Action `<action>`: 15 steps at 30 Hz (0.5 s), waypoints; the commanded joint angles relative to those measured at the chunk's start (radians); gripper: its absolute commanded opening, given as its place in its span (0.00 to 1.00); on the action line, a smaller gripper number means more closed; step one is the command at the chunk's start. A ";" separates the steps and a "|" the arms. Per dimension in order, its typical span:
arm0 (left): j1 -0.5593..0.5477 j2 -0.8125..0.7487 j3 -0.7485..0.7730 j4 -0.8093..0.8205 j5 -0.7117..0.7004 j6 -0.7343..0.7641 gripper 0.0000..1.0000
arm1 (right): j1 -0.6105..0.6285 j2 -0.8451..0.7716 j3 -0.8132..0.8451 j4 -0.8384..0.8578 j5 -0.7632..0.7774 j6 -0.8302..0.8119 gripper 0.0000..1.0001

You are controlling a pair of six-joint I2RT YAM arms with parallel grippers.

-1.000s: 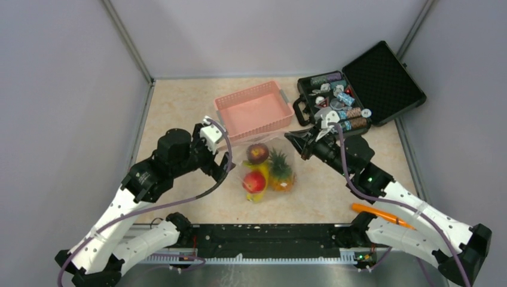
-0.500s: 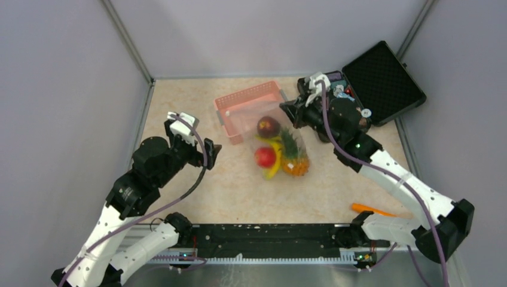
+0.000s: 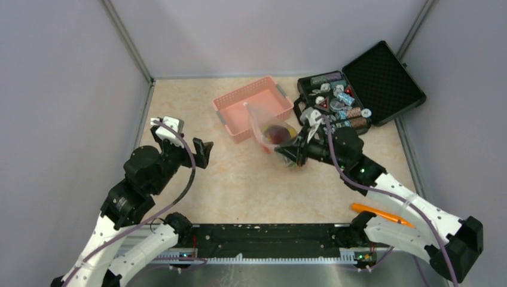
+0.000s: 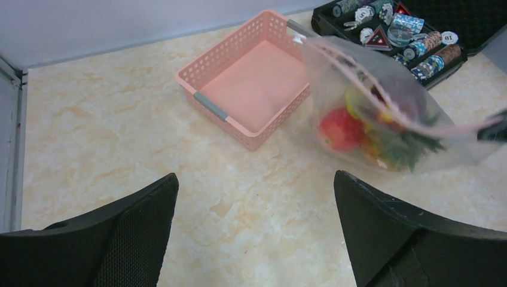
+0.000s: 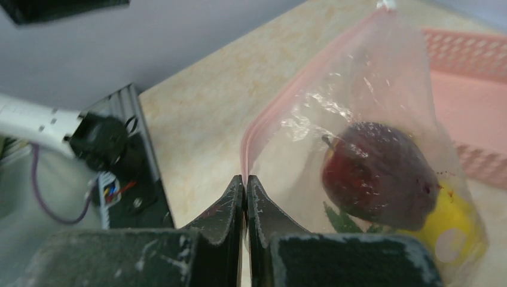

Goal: Place the food in the zip-top bag and seal the zipper
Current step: Place the zipper food storage bag at the center of the board.

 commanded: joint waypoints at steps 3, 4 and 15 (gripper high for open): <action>0.006 0.047 0.008 0.075 0.037 -0.041 0.99 | 0.038 -0.101 -0.166 0.028 -0.145 0.089 0.13; 0.005 0.056 0.009 0.080 0.049 -0.043 0.99 | 0.038 -0.099 -0.173 0.017 -0.147 0.089 0.14; 0.051 0.145 0.008 0.047 0.029 -0.088 0.99 | 0.037 -0.208 -0.184 0.009 0.073 0.089 0.51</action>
